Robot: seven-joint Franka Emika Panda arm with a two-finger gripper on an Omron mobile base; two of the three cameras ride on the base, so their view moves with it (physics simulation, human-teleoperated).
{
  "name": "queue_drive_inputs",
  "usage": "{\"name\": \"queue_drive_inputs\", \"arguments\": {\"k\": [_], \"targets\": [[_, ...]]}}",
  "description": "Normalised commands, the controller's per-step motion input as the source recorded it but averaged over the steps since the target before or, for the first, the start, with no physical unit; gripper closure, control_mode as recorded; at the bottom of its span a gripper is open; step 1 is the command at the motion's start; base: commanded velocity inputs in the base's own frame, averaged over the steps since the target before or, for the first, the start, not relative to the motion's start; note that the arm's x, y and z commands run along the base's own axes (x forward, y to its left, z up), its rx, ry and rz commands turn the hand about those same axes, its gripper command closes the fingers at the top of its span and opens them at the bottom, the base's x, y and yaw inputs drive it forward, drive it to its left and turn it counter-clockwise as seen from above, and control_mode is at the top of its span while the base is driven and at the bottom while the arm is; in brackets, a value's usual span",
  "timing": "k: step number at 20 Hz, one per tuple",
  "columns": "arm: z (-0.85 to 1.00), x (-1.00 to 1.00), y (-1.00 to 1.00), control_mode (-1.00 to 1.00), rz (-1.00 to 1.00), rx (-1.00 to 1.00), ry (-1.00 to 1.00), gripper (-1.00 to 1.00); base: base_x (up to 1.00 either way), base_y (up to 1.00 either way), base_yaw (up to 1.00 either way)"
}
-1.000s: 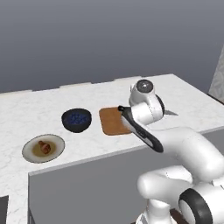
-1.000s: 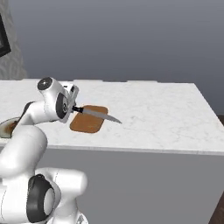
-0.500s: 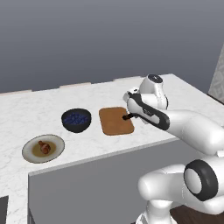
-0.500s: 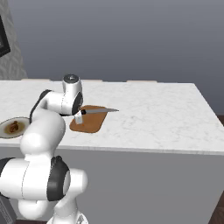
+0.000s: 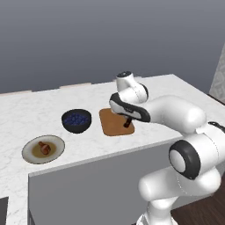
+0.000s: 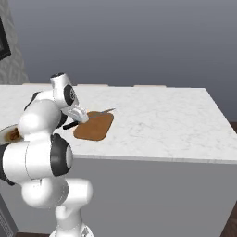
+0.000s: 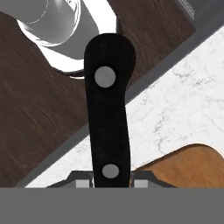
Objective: Pick up the knife from the drawer and place it on the cutting board. Then place the meat from the plate to the cutting board.
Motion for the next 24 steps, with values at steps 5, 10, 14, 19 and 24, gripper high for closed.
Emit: {"name": "queue_drive_inputs", "arguments": {"k": [5,10,14,19,24], "targets": [[-0.48,-0.01,-0.35,-1.00,0.19,0.19,-0.18,1.00,0.00,0.00,0.00],[-0.34,0.09,-0.27,-1.00,0.21,0.21,-0.30,1.00,0.00,0.00,0.00],[-0.18,0.50,0.11,-1.00,0.13,-0.01,-0.03,1.00,0.00,0.00,0.00],[-0.23,0.67,0.10,-1.00,0.12,-0.04,0.01,1.00,0.00,0.00,0.00],[-0.07,0.28,0.05,-1.00,0.06,-0.04,0.04,1.00,0.00,0.00,0.00]]}}
